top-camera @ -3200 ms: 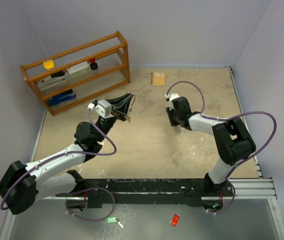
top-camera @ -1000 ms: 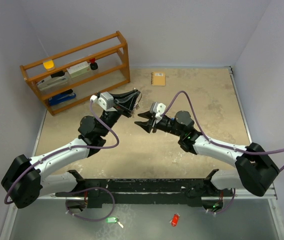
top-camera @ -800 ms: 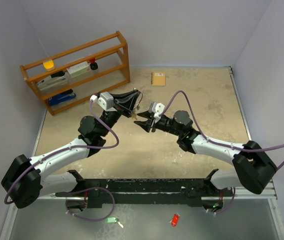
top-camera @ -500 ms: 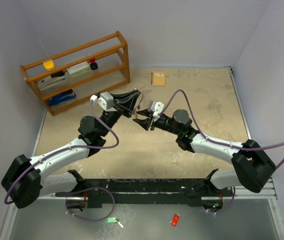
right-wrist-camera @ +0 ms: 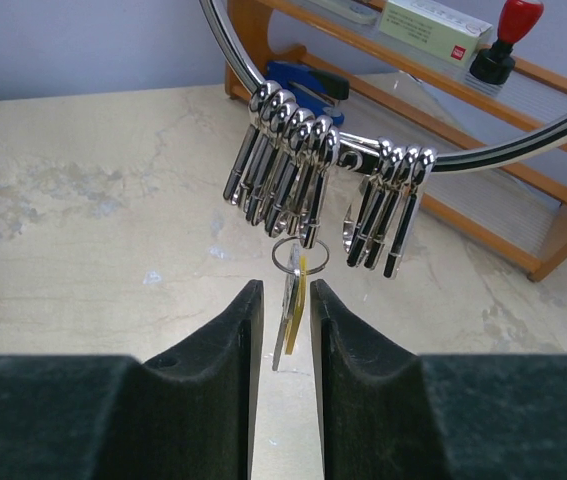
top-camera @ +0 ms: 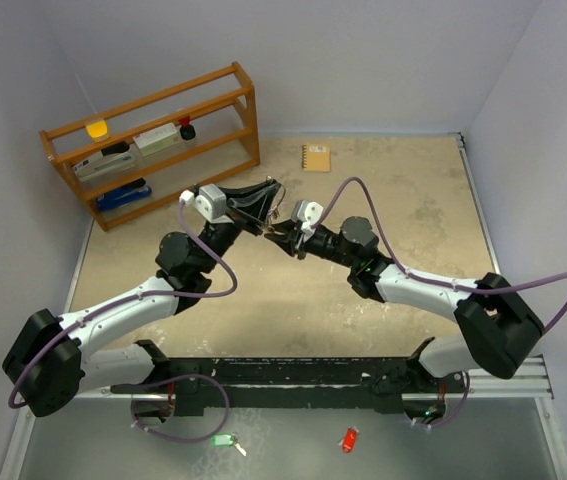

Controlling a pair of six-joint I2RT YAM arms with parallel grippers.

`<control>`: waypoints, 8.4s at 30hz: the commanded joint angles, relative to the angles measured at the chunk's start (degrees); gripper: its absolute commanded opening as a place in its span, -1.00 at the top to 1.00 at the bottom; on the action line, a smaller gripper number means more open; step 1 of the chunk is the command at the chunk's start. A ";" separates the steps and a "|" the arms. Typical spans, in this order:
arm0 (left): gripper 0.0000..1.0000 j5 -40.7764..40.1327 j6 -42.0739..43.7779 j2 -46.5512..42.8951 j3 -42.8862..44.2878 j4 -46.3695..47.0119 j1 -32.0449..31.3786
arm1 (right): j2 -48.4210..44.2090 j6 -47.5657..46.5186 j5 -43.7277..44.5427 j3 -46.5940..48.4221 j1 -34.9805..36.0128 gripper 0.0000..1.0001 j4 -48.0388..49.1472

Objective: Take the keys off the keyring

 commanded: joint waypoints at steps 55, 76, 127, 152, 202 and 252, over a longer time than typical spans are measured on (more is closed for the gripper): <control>-0.61 -11.47 -2.62 0.03 5.85 -17.52 -0.26 | -8.96 -19.21 59.75 40.27 9.07 1.00 -68.95; -0.54 -9.62 -4.91 -3.71 2.03 -13.00 -0.19 | -11.02 -27.64 67.16 39.31 14.63 1.00 -52.34; -0.63 8.83 -26.46 18.39 6.69 17.02 -0.27 | -10.33 -25.05 62.53 41.86 14.72 1.00 -57.06; -0.48 7.27 -30.52 26.91 7.32 31.35 -0.28 | -10.57 -24.72 61.72 40.99 14.72 1.00 -57.28; 1.00 -16.53 -24.04 18.13 -19.48 21.85 3.19 | -11.85 -42.92 66.11 54.66 14.72 1.00 -44.40; -0.52 -1.68 -19.47 4.03 2.59 13.05 3.17 | -9.76 -25.62 56.62 60.85 14.76 1.00 -62.63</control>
